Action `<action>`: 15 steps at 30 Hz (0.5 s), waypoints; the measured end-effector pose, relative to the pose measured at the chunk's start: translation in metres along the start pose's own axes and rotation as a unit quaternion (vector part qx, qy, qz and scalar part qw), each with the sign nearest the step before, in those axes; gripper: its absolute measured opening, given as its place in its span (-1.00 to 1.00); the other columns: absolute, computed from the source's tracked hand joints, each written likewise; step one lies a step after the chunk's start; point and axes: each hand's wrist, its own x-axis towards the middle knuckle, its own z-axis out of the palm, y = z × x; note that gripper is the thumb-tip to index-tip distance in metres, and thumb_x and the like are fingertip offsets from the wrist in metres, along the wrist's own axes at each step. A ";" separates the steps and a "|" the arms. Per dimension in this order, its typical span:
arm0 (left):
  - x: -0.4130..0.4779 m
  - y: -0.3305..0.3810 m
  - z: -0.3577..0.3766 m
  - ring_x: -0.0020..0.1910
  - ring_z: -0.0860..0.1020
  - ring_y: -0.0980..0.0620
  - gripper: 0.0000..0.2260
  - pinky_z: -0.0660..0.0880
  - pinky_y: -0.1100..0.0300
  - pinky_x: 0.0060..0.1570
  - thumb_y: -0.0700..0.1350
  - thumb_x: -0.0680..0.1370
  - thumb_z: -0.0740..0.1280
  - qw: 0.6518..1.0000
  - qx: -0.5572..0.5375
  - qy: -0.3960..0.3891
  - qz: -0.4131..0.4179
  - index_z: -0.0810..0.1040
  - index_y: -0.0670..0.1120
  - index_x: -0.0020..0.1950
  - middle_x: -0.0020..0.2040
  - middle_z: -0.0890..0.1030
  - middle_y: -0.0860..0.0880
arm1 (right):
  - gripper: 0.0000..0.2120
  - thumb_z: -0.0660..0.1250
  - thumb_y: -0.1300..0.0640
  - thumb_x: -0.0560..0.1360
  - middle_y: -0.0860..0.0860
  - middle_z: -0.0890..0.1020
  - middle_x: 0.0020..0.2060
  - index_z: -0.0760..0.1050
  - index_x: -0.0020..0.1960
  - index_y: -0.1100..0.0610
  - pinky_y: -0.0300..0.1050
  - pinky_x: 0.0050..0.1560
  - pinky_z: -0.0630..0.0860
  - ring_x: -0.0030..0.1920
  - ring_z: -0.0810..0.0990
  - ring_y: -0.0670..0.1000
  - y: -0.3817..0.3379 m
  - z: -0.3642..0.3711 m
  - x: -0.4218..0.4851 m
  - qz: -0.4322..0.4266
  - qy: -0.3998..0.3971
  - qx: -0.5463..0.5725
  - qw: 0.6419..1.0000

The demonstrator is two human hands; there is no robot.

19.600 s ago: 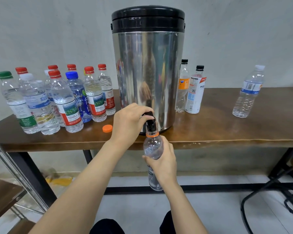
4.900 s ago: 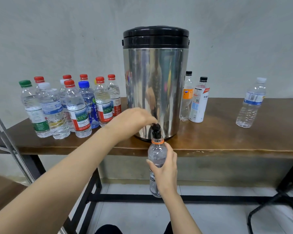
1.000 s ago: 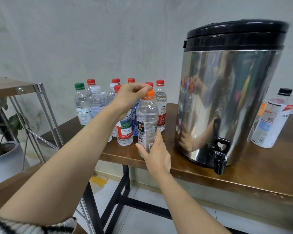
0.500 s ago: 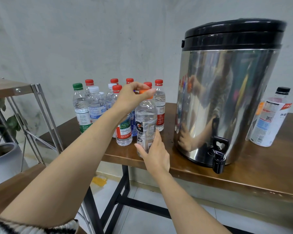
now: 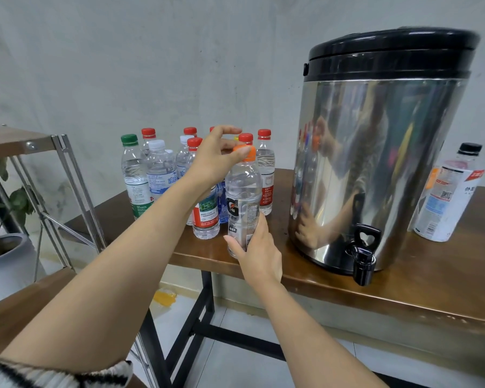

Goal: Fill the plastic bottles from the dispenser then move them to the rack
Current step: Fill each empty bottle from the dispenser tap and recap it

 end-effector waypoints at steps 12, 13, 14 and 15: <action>-0.052 -0.072 0.012 0.38 0.34 0.14 -0.69 0.24 0.33 0.36 -0.08 0.67 0.20 0.949 0.095 0.268 0.138 0.37 -0.07 0.42 0.37 0.43 0.05 | -0.17 0.26 -0.35 0.48 -0.05 0.48 0.33 -0.05 0.55 -0.03 -0.04 0.15 0.50 0.28 0.51 0.00 -0.002 -0.006 -0.002 0.008 -0.024 0.011 1.000; -0.062 -0.091 0.015 0.43 0.27 0.12 -0.67 0.16 0.31 0.42 -0.10 0.67 0.19 0.935 0.109 0.315 0.120 0.35 -0.10 0.44 0.42 0.38 -0.01 | -0.21 0.23 -0.33 0.51 -0.04 0.48 0.33 -0.04 0.55 -0.02 -0.04 0.15 0.49 0.28 0.51 0.00 -0.002 -0.006 -0.003 -0.001 -0.022 0.014 1.000; -0.071 -0.111 0.017 0.47 0.20 0.10 -0.64 0.10 0.26 0.46 -0.10 0.68 0.18 0.926 0.123 0.345 0.088 0.31 -0.12 0.47 0.48 0.32 -0.07 | -0.25 0.19 -0.30 0.55 -0.03 0.47 0.35 -0.04 0.56 -0.01 -0.04 0.16 0.48 0.28 0.50 0.00 -0.001 -0.007 -0.004 -0.010 -0.020 0.018 1.000; -0.077 -0.129 0.019 0.52 0.14 0.06 -0.60 0.06 0.17 0.50 -0.09 0.68 0.16 0.921 0.140 0.360 0.051 0.26 -0.13 0.51 0.53 0.25 -0.11 | -0.29 0.15 -0.27 0.58 -0.03 0.45 0.37 -0.04 0.57 0.00 -0.05 0.17 0.47 0.29 0.50 0.00 0.000 -0.007 -0.005 -0.019 -0.021 0.021 0.999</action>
